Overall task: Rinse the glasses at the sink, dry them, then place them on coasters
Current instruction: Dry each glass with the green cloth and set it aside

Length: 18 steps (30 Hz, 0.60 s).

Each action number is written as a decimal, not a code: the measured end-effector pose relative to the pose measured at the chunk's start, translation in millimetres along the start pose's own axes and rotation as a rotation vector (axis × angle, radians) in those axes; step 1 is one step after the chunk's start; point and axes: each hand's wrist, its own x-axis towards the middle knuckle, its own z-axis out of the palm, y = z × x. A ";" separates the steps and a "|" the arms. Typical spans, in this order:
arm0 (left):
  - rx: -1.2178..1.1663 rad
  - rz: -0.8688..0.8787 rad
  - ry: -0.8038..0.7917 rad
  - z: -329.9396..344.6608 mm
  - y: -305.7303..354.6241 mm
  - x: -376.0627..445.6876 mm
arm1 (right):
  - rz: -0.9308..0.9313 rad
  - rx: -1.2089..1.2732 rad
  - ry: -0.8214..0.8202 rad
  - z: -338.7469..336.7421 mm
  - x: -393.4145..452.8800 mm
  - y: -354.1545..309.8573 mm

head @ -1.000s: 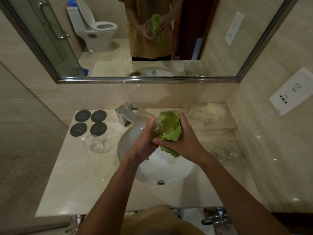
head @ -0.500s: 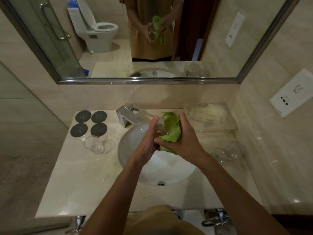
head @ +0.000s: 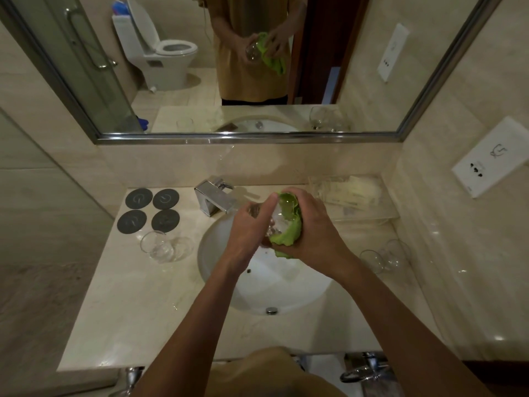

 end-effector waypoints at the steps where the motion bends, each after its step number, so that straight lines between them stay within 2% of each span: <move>1: 0.064 0.041 0.063 1.1 1.6 -2.7 | -0.004 -0.049 -0.006 -0.7 0.7 -0.8; 6: 0.252 0.190 0.228 4.5 10.1 -8.6 | -0.032 -0.231 0.092 4.3 1.2 -4.6; 10: 0.286 0.247 0.253 5.4 12.8 -9.1 | -0.121 -0.411 0.173 10.8 1.5 -5.6; 12: 0.271 0.239 0.259 3.7 12.0 -8.1 | -0.087 -0.370 0.140 11.9 2.5 -7.1; 18: 0.273 0.158 0.323 -2.7 14.3 -7.4 | 0.157 0.044 0.076 1.5 3.8 -13.0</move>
